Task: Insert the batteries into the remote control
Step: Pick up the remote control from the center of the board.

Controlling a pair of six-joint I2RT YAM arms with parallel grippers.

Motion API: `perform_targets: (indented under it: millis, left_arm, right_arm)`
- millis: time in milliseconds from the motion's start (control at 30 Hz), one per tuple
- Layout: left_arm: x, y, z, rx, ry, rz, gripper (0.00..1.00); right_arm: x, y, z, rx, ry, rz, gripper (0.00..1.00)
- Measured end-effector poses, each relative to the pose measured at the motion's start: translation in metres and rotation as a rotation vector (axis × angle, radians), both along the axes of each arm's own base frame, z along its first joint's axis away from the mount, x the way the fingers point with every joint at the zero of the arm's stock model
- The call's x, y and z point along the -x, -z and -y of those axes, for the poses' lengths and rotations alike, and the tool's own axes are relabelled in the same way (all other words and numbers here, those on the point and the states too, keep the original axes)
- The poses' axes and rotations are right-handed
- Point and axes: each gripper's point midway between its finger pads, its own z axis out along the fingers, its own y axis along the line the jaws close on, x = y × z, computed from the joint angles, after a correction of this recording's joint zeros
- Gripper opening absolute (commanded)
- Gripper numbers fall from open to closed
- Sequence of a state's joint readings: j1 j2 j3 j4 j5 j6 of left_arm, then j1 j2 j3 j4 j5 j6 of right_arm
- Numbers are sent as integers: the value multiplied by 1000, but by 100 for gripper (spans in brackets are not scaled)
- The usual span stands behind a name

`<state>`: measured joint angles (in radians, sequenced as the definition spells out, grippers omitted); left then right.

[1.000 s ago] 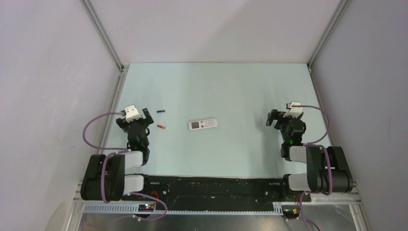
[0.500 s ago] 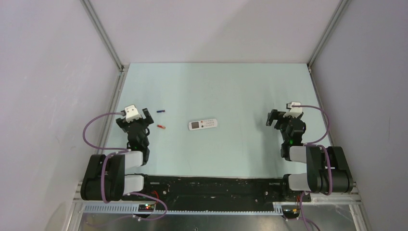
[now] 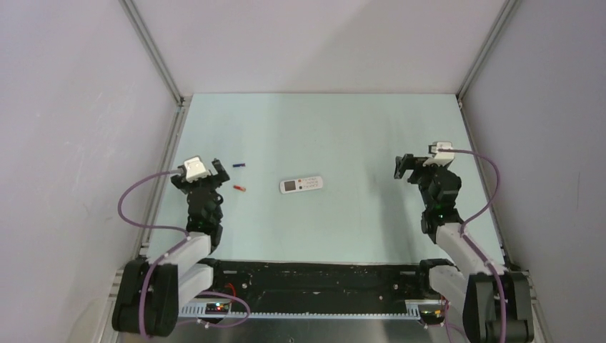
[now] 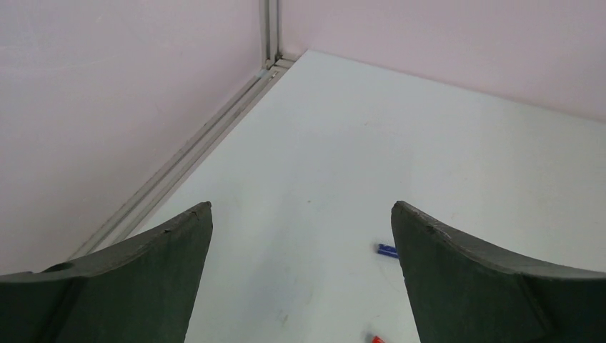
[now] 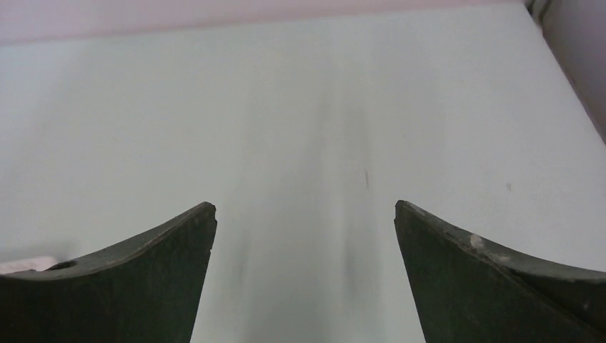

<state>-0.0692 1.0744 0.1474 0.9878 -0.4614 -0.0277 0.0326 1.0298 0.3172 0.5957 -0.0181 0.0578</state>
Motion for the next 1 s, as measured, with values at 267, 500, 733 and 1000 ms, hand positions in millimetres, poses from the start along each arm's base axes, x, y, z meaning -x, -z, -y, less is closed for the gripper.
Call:
perform_targets:
  millis: [267,500,733,1000]
  left_arm:
    - [10,-34,21,83,16,54,98]
    - [31,-46,20,270,-5,116,98]
    - [43,-11,23,488,-31,135,98]
    - [38,24,26,586,-99,5,98]
  right_arm:
    - [10,-31,-28,-173,-61,-22,100]
    - [13,-32,-56,-277,-216,-133,100]
    - [9,-29,-55,-505,-301,-221,100]
    - [7,-2,-60,-644,-311,-362,100]
